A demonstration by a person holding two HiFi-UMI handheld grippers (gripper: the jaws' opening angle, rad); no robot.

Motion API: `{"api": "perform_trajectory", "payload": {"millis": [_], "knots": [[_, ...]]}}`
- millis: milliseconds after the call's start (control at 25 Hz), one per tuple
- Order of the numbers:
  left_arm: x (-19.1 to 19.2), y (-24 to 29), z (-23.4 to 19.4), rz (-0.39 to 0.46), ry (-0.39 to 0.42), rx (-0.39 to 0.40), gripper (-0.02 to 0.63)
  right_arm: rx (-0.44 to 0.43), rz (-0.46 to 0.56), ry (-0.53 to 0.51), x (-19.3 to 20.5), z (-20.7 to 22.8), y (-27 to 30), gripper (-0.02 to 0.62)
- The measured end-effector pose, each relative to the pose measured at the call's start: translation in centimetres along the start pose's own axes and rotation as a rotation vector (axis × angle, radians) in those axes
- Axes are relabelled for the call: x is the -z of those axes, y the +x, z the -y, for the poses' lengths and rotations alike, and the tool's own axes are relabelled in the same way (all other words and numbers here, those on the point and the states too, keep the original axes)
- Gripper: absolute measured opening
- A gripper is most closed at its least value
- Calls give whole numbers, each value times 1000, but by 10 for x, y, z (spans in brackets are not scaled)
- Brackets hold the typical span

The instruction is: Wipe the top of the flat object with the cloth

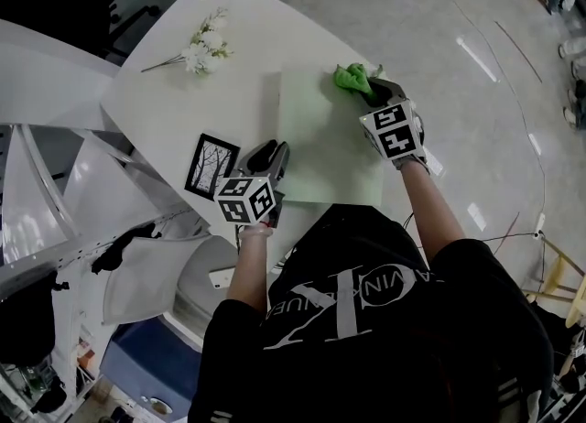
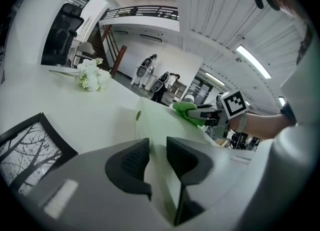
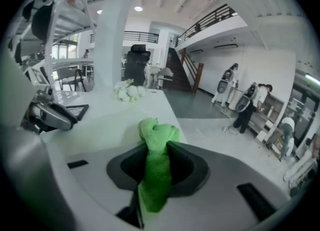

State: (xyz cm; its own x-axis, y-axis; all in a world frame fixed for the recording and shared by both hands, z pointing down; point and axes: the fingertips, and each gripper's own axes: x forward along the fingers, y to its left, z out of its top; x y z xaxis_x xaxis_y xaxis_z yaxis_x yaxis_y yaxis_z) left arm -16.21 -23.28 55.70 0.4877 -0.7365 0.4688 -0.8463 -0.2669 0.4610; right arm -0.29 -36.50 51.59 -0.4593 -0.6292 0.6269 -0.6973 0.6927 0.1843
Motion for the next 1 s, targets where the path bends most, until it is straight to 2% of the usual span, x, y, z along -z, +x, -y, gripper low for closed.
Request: {"api": "perform_trajectory", "payload": {"millis": [120,320,600,840,1000], "knots": [[0,0,-1,2,-5,-1,117,-94,23,-93,-18,-44,12,81],[0,0,-1,7,-14,-3,117,-239,62,-191,-48,-108,23,81],[0,0,-2,11,-25,-5,117,-380,58,-325,-56,-171,26,81],[1,-2,-4,7,-31,-11,117,-405,21,-461,-43,-184,27,81],[2,-1,-4,6,-39,-12,118,-406,2,-450,-33,-175,22,81]]}}
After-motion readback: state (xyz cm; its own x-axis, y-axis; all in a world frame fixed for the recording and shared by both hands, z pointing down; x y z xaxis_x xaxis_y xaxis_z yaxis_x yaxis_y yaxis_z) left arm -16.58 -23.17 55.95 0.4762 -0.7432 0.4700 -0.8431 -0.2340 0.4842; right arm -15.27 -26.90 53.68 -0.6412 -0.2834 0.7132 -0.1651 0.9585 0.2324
